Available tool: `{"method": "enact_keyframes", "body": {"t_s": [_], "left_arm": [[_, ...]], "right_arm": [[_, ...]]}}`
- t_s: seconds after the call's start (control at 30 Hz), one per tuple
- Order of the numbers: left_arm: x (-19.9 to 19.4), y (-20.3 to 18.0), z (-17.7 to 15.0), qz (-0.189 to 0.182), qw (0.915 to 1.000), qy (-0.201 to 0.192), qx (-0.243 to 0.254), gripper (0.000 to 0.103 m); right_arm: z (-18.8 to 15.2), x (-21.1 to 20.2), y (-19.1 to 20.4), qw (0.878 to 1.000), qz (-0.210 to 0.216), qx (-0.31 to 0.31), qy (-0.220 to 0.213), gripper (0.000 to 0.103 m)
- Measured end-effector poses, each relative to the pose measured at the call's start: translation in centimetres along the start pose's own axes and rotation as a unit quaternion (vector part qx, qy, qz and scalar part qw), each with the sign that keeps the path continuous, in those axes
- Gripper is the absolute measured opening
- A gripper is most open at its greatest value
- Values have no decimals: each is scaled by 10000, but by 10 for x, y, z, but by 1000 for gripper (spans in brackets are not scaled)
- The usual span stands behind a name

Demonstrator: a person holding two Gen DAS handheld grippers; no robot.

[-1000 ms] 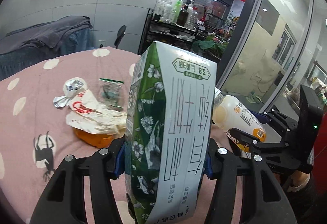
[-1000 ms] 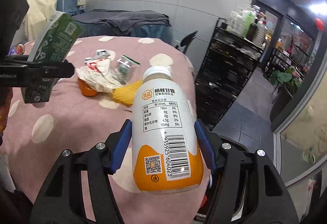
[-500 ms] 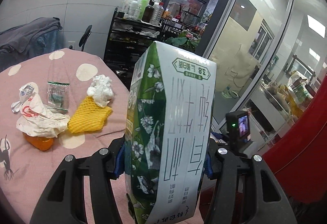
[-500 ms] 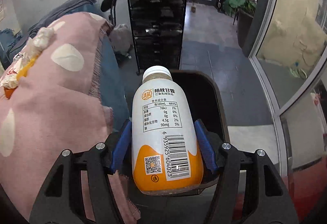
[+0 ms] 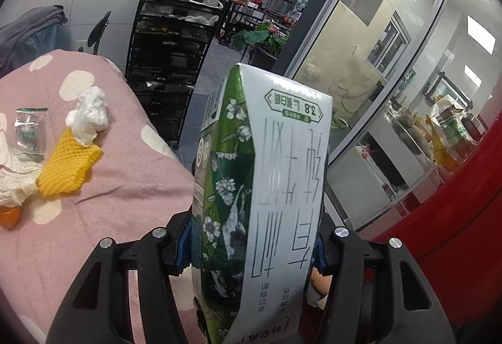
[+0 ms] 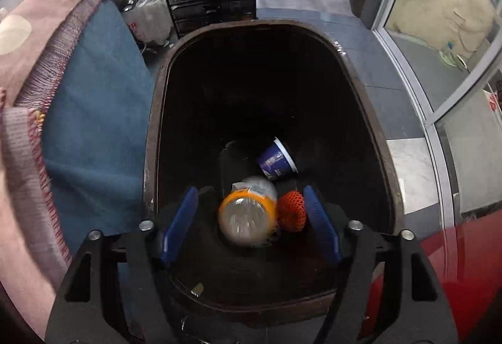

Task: Collect trash
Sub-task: 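Drop the bottle into the bin with the right gripper while the left drops the carton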

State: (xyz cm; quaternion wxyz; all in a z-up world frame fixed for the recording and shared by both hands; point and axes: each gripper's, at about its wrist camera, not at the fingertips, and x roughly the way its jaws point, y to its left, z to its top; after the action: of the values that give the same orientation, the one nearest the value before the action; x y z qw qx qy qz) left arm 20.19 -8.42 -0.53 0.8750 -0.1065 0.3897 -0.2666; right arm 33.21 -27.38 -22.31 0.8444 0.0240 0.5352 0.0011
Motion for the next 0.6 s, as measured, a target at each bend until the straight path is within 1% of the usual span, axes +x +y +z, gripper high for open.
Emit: {"method": "enact_keyframes", "body": {"t_s": [0.07,0.13,0.17,0.23,0.3,0.37,0.43,0.6], "left_arm": [[15,-8,0,-73,9998,180,4,56],[30,-16,-2,-71,9992,378,44,56],[42,-20,-3,-59,9984,562,56,56],[62,-25,-4,-155,9963,841,-11,56],[81,-29,-5,-197,9935,1117,-70,56],[98,-33,-6,-214,9912,1307,-93,56],[113,-36,-6,-167,9892,1454,-60,56],[146,-40,-9,-18,9827,1850,-60,56]], "right_arm": [[-7,-11,-5,9999,-33,77,-105,72],[-16,-25,-10,9995,-104,192,-218,78],[-20,-30,-12,9993,-142,249,-245,78],[-32,-41,-17,9987,-186,357,-306,78],[-41,-51,-23,9979,-332,421,-351,80],[-49,-61,-29,9971,-397,470,-441,81],[-60,-72,-35,9961,-496,499,-539,85],[-79,-89,-50,9935,-807,535,-601,85]]}}
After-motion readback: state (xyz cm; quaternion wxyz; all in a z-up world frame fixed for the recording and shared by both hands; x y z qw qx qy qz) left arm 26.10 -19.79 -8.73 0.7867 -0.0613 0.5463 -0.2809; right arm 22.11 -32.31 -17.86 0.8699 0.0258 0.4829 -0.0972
